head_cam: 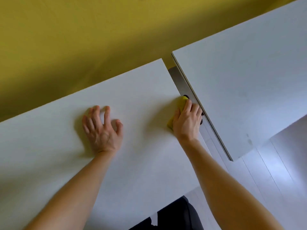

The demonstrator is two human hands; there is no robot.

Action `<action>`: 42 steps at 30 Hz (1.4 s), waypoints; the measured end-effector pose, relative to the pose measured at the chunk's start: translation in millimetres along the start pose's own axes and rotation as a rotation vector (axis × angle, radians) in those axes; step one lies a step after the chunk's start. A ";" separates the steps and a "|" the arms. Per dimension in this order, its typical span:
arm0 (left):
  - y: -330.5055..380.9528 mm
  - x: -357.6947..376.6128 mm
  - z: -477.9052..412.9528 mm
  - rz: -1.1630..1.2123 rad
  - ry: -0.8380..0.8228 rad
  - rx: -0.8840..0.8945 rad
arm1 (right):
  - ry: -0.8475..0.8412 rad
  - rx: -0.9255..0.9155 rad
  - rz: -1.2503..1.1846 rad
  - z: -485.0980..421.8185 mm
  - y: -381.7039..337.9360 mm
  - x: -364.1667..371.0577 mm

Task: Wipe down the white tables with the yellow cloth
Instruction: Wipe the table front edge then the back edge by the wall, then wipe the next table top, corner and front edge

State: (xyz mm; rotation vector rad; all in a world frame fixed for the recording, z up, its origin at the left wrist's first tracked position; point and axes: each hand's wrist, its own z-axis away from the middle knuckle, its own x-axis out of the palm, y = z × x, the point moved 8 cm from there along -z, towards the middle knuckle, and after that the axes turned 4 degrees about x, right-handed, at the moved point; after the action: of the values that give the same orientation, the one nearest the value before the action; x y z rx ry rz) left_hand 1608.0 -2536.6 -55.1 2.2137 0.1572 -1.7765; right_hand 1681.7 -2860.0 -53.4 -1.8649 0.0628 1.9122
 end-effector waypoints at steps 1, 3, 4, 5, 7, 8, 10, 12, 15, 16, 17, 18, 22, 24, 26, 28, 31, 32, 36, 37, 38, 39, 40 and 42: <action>0.1 0.8 -0.3 -0.012 -0.031 -0.009 | -0.046 -0.011 0.001 6.8 13.8 -5.7; 1.9 0.7 -1.0 -0.052 -0.119 -0.024 | -0.162 0.018 -0.052 16.3 44.7 -23.4; 2.5 1.6 -2.9 -0.063 -0.176 -0.031 | -0.206 0.062 -0.101 21.1 58.6 -35.0; 3.2 0.5 -5.8 -0.058 -0.236 -0.046 | -0.230 0.115 -0.157 25.6 69.8 -48.6; 8.9 -4.2 -8.5 0.014 -0.382 -0.051 | -0.252 0.228 -0.270 39.0 82.0 -77.2; 20.2 -10.2 -6.3 0.076 -0.474 -0.010 | -0.272 0.280 -0.328 49.2 83.5 -90.6; 66.8 -36.9 9.7 0.263 -0.645 0.190 | -0.358 0.369 -0.455 73.2 81.8 -110.3; 125.3 -76.3 42.1 0.493 -0.803 0.408 | -0.445 0.418 -0.563 97.2 79.3 -123.3; 189.8 -117.7 96.8 0.710 -1.044 0.534 | -0.446 0.497 -0.731 119.9 83.9 -138.5; 202.0 -121.2 108.0 0.742 -1.078 0.521 | -0.418 0.545 -0.773 124.7 88.9 -143.0; 211.3 -123.8 113.2 0.754 -1.072 0.509 | -0.377 0.588 -0.805 128.5 94.5 -148.8; 218.5 -125.5 114.1 0.752 -1.037 0.497 | -0.346 0.623 -0.826 130.9 101.5 -151.1; 242.8 -138.1 101.2 0.773 -0.857 0.431 | -0.449 0.597 -0.889 138.0 121.8 -150.9; 257.9 -144.4 96.3 0.760 -0.801 0.427 | -0.531 0.514 -0.904 139.8 129.6 -154.9; 276.1 -145.7 92.4 0.732 -0.788 0.457 | -0.565 0.439 -0.894 136.9 141.2 -163.1; 298.1 -141.1 90.1 0.691 -0.804 0.498 | -0.576 0.341 -0.842 129.4 151.0 -173.4; 333.0 -136.9 92.2 0.602 -0.802 0.554 | -0.554 0.191 -0.724 112.1 170.0 -187.6; 343.9 -134.9 93.3 0.571 -0.795 0.556 | -0.544 0.164 -0.692 104.8 179.0 -192.3; 381.3 -120.4 94.0 0.449 -0.841 0.559 | -0.478 0.106 -0.466 64.5 235.5 -207.7; 388.2 -118.2 90.9 0.443 -0.856 0.559 | -0.481 0.104 -0.424 55.2 250.7 -212.4; 396.0 -118.7 86.2 0.445 -0.860 0.556 | -0.486 0.094 -0.396 45.5 263.6 -219.9; 404.3 -119.9 79.5 0.450 -0.859 0.552 | -0.498 0.067 -0.377 34.1 274.4 -227.4; 413.3 -121.8 71.5 0.459 -0.859 0.545 | -0.507 0.024 -0.363 21.8 281.1 -235.8; 432.2 -124.1 47.2 0.491 -0.824 0.500 | -0.495 -0.073 -0.344 -10.1 284.3 -252.7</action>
State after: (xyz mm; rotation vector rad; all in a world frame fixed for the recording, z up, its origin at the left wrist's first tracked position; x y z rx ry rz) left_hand 1651.3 -2948.6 125.9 1.3700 -0.9952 -2.3801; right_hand 1582.7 -3190.8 106.5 -1.2876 -0.4592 2.0780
